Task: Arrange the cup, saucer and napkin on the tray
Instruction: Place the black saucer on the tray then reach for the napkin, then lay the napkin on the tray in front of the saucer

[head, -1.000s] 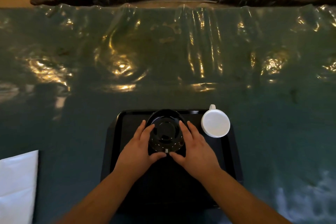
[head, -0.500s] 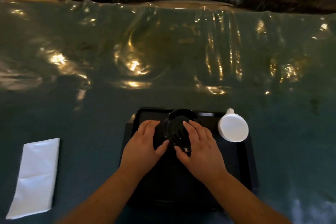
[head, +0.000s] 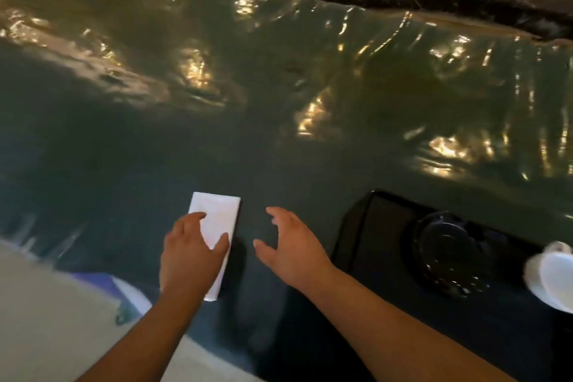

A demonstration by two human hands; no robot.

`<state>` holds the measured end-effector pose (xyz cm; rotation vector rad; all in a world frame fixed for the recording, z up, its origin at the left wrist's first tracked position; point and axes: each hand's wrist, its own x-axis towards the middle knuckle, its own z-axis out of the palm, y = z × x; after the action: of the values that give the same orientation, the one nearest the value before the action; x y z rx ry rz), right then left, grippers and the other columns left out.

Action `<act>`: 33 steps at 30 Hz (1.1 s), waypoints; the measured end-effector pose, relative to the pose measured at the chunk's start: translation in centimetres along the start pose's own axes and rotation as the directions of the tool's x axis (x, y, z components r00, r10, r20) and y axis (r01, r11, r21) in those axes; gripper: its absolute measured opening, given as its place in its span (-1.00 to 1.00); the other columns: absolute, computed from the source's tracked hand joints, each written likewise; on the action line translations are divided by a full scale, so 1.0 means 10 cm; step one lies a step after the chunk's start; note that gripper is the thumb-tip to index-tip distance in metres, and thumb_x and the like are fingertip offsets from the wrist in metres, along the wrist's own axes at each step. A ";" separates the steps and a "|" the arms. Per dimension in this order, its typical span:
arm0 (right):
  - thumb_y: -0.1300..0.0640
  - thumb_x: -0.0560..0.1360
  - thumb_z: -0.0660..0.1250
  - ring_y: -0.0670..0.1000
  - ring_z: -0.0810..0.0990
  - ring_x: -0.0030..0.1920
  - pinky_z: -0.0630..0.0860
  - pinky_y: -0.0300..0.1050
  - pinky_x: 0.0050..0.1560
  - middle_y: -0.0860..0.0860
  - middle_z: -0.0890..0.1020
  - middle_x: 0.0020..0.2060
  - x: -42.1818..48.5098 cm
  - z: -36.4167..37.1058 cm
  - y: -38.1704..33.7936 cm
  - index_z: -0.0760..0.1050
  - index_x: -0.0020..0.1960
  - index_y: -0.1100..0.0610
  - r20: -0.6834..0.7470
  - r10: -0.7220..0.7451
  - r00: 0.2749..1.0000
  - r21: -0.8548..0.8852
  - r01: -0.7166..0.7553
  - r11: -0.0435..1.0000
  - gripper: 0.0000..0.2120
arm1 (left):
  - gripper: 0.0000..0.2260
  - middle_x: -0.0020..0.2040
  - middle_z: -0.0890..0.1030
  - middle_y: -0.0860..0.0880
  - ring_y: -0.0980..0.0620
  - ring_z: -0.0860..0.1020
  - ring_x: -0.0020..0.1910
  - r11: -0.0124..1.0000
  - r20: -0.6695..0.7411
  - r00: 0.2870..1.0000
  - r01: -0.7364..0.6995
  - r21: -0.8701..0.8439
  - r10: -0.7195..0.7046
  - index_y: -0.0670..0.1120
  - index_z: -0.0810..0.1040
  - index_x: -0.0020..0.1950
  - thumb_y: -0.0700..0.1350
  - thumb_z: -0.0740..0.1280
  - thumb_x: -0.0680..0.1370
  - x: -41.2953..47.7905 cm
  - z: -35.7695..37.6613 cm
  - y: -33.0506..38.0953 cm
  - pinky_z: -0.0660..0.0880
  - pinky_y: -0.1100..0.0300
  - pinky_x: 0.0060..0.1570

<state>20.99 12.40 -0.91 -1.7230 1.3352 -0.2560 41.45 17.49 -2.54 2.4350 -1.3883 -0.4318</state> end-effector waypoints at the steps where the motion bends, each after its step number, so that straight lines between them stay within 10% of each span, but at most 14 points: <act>1: -0.13 0.55 0.42 0.03 0.47 0.36 0.42 -0.06 0.34 0.02 0.45 0.43 0.07 0.11 -0.10 0.23 0.58 -0.01 0.038 0.079 0.996 0.075 -0.082 0.994 -0.31 | -0.47 0.32 0.54 -0.21 -0.29 0.49 0.25 0.998 0.019 0.998 0.055 0.013 -0.055 -0.08 0.48 0.35 0.07 0.51 0.46 0.05 -0.05 -0.16 0.45 -0.21 0.23; 7: -0.02 0.56 0.42 -0.04 0.61 0.11 0.44 -0.29 -0.07 -0.03 0.62 0.18 0.41 0.46 -0.47 0.19 0.58 0.04 0.148 0.332 0.931 0.283 -0.362 0.888 -0.32 | -0.34 0.14 0.60 -0.07 -0.10 0.57 -0.03 0.957 0.223 0.937 0.287 -0.053 -0.269 -0.08 0.48 0.34 0.23 0.56 0.38 0.34 -0.19 -0.63 0.47 0.00 -0.07; 10: 0.10 0.56 0.40 0.00 0.66 -0.06 0.64 -0.07 0.01 0.01 0.65 -0.12 0.50 0.59 -0.57 0.20 0.56 0.11 0.165 0.387 0.907 0.359 -0.420 0.833 -0.35 | -0.44 -0.03 0.66 -0.01 -0.06 0.61 -0.13 0.939 0.321 0.900 0.336 -0.078 -0.296 -0.09 0.56 0.20 0.22 0.57 0.37 0.46 -0.21 -0.69 0.49 0.04 -0.18; 19: 0.09 0.60 0.40 -0.07 0.60 -0.24 0.49 -0.24 -0.40 0.04 0.68 0.00 0.55 0.79 -0.77 0.40 0.38 0.02 0.242 0.489 0.838 0.467 -0.542 0.699 -0.61 | -0.69 -0.05 0.66 -0.04 -0.07 0.62 -0.14 0.947 0.435 0.857 0.321 -0.033 -0.275 -0.05 0.59 0.04 0.12 0.52 0.46 0.58 -0.23 -0.70 0.59 -0.06 -0.06; 26: 0.04 0.58 0.39 -0.05 0.55 -0.31 0.49 -0.19 -0.39 0.02 0.68 -0.10 0.47 0.89 -0.70 0.50 0.17 -0.01 0.261 0.530 0.807 0.369 -0.591 0.718 -0.81 | -0.63 0.06 0.60 -0.04 -0.08 0.58 -0.10 0.930 0.418 0.861 0.355 -0.090 -0.288 0.00 0.44 0.12 0.06 0.53 0.48 0.56 -0.21 -0.69 0.53 -0.06 -0.07; 33: -0.07 0.60 0.37 0.08 0.63 0.08 0.60 0.04 0.15 0.04 0.64 0.11 0.40 1.01 -0.78 0.56 0.17 0.03 0.140 0.379 0.915 -0.080 -0.371 0.925 -0.78 | -0.34 0.33 0.53 -0.11 -0.18 0.54 0.15 0.994 0.300 0.949 0.078 0.074 -0.097 0.02 0.33 0.39 0.11 0.56 0.40 0.40 -0.30 -0.65 0.53 -0.11 0.03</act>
<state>34.18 14.26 -2.20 -1.4563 1.5337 0.1302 49.69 17.49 -2.85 2.5691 -1.4301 -0.8270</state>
